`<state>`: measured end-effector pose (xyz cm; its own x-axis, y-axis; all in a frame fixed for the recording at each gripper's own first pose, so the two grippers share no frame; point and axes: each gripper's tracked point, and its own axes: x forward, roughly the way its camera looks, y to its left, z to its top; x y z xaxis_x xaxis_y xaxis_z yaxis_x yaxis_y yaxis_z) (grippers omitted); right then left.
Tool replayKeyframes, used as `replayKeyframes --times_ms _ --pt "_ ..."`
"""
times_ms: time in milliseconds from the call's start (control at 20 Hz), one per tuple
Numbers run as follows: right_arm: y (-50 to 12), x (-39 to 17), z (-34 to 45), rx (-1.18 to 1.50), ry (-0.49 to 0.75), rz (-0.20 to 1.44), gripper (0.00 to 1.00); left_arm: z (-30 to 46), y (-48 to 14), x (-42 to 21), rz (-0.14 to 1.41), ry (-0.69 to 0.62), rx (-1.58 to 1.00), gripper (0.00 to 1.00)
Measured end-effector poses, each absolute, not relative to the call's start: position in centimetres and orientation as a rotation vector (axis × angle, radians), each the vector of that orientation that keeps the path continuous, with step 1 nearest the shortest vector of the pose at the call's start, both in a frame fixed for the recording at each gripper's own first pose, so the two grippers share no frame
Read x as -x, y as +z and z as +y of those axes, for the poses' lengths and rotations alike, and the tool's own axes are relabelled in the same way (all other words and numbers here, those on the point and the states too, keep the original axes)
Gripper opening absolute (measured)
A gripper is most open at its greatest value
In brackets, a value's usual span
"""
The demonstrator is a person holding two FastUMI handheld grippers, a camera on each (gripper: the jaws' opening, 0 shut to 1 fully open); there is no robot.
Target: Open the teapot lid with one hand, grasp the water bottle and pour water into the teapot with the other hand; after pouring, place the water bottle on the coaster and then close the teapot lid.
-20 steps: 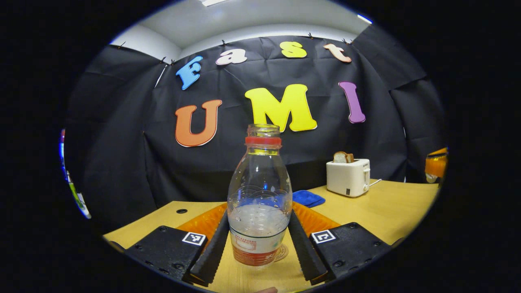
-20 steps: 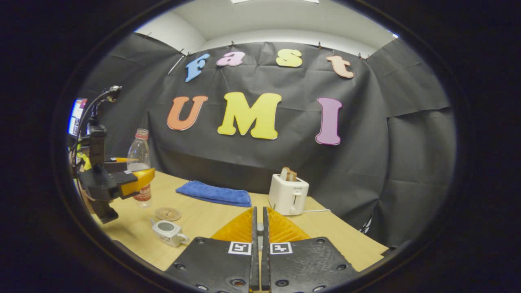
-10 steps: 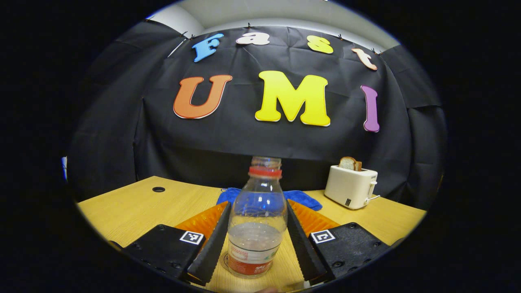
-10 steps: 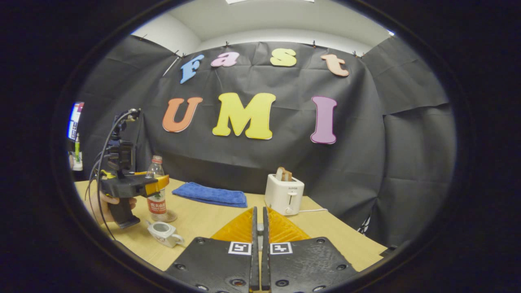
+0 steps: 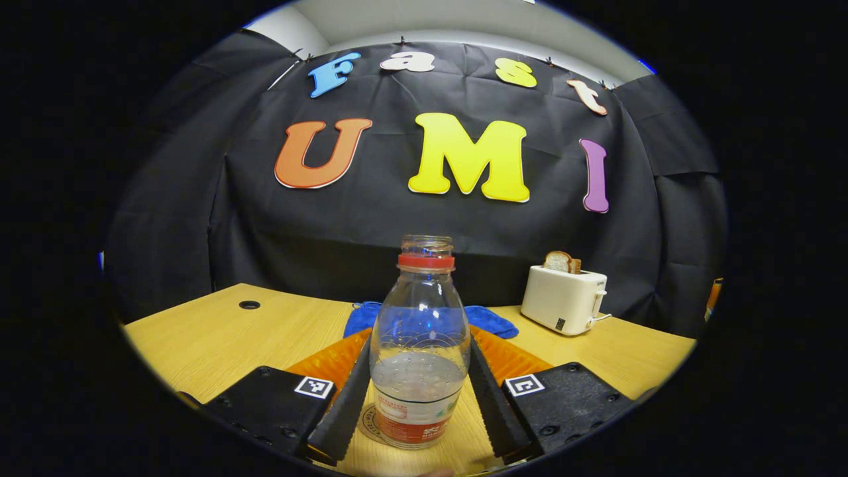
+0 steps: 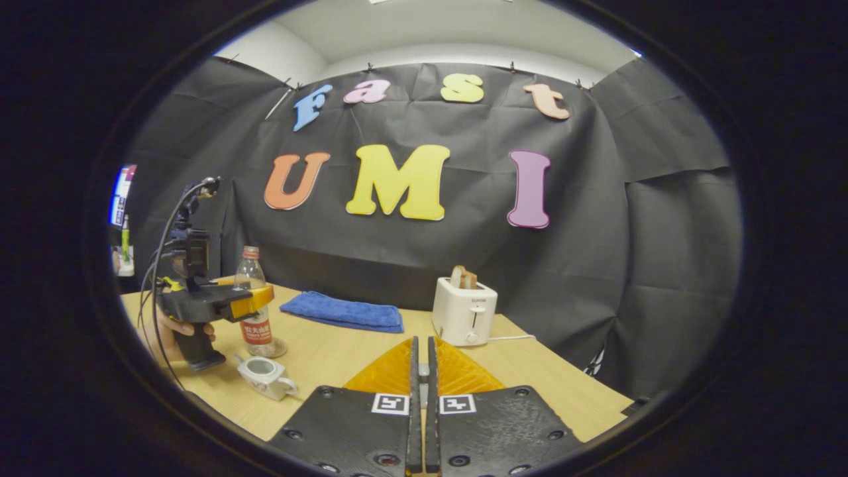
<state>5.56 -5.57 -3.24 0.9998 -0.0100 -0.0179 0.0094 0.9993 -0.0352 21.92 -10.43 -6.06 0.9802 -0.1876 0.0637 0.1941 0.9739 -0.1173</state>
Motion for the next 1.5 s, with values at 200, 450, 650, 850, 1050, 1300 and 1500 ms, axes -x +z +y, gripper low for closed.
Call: replayKeyframes --times_ms 200,450,650,850,1050,1300,1500 --pt "-3.6 -5.6 -5.2 0.04 -0.003 0.024 0.02 -10.6 -5.5 -22.7 -0.09 -0.199 0.126 0.78" --pt "-4.1 -6.0 -5.0 0.051 -0.002 0.039 0.02 -10.9 -6.5 -23.5 -0.094 -0.202 0.102 0.79" --pt "-4.2 -6.0 -5.0 0.051 -0.001 0.041 0.02 -11.3 -6.3 -22.9 -0.11 -0.226 0.06 0.8" --pt "-4.3 -6.0 -4.8 0.058 0.004 0.042 0.02 -10.7 -6.5 -23.0 -0.106 -0.201 0.021 0.89" --pt "-4.2 -6.0 -4.5 0.059 0.009 0.041 0.02 -10.7 -6.2 -22.0 -0.097 -0.217 0.027 0.95" --pt "-4.6 -5.8 -3.2 0.065 0.033 0.047 0.02 -9.6 -5.4 -19.5 -0.091 -0.211 0.024 0.96" --pt "-4.9 -5.7 -1.3 0.051 0.074 0.055 0.02 -7.6 -5.4 -16.2 -0.061 -0.178 0.004 0.96"
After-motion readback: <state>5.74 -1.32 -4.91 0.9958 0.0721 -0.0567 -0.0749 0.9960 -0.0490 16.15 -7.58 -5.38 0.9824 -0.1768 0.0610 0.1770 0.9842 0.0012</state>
